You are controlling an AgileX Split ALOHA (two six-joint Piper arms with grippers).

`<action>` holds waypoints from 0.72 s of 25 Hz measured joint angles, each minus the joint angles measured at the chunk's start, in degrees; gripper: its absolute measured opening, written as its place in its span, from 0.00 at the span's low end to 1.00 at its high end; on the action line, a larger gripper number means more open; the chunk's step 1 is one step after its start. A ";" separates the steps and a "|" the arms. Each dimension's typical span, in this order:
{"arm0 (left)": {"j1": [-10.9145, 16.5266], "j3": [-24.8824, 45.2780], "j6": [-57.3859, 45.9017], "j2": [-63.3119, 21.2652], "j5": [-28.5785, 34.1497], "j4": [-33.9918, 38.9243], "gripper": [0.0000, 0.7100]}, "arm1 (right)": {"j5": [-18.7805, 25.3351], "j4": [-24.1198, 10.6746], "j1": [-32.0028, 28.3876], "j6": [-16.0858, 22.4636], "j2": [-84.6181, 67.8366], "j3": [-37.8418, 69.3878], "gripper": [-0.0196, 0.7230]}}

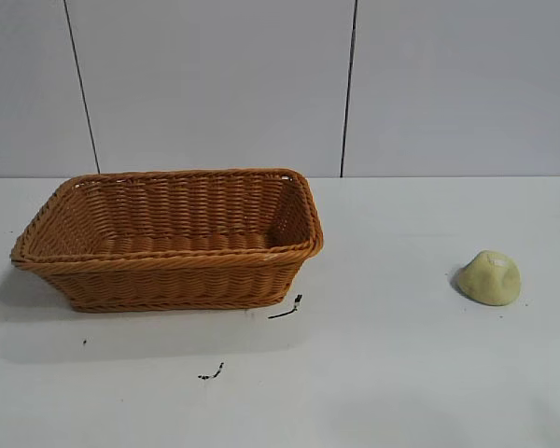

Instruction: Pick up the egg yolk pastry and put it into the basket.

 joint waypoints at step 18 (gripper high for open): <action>0.00 0.00 0.00 0.00 0.00 0.00 0.98 | -2.04 0.19 0.00 0.00 14.62 -4.97 0.96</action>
